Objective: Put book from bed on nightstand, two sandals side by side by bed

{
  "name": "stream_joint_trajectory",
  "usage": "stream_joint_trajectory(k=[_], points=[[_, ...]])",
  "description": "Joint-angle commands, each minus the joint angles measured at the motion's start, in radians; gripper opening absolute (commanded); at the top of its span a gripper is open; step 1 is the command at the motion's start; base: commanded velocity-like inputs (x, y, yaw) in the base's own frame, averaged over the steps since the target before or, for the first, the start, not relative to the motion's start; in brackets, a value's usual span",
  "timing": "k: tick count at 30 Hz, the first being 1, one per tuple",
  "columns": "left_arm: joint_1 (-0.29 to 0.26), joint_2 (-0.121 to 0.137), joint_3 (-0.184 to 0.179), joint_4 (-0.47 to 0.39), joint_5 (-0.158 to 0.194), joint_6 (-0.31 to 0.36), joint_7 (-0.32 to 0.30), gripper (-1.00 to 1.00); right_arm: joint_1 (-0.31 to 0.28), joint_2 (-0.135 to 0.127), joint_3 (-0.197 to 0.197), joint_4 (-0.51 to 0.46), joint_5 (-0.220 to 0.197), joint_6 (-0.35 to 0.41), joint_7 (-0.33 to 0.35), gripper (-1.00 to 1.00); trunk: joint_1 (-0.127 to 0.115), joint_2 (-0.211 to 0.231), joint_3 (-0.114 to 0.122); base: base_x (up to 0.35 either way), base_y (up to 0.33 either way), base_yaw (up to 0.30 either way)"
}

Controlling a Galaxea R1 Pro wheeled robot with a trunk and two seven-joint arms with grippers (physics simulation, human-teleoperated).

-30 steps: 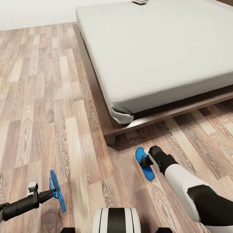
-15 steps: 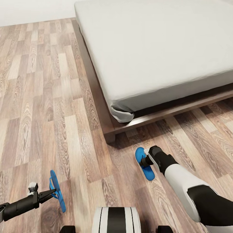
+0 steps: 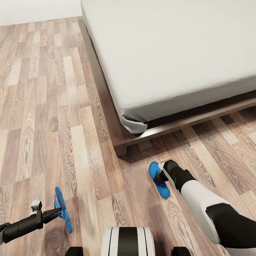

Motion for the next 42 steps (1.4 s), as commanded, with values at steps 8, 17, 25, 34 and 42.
stream_joint_trajectory(k=[8, 17, 25, 34, 42], points=[[0.000, 0.000, -0.007, 0.000, 0.007, 0.011, -0.003, -1.00, 0.000, -0.004, 0.002, -0.001, 0.010, 0.004, 0.008, -1.00, 0.000, 0.000, -0.001, 0.000, 0.000, 0.000], [0.000, -0.001, -0.007, 0.000, 0.007, 0.011, -0.003, -1.00, 0.000, -0.006, 0.001, -0.001, 0.009, 0.004, 0.009, 1.00, 0.000, 0.000, -0.001, 0.000, 0.000, 0.000], [0.000, -0.001, -0.007, 0.001, 0.007, 0.012, -0.003, -1.00, 0.000, -0.001, 0.000, -0.001, 0.008, 0.004, 0.009, 1.00, 0.000, 0.000, -0.001, 0.000, 0.000, 0.000], [0.000, 0.000, -0.007, 0.002, 0.007, 0.012, -0.003, -1.00, 0.000, -0.001, 0.000, 0.000, 0.009, 0.004, 0.009, 1.00, -0.002, 0.001, 0.015, 0.000, 0.000, 0.000], [0.000, 0.000, -0.007, 0.002, 0.007, 0.012, -0.003, -1.00, 0.000, -0.001, 0.000, 0.000, 0.009, 0.004, 0.009, 1.00, -0.006, 0.003, 0.046, 0.000, 0.000, 0.000]])
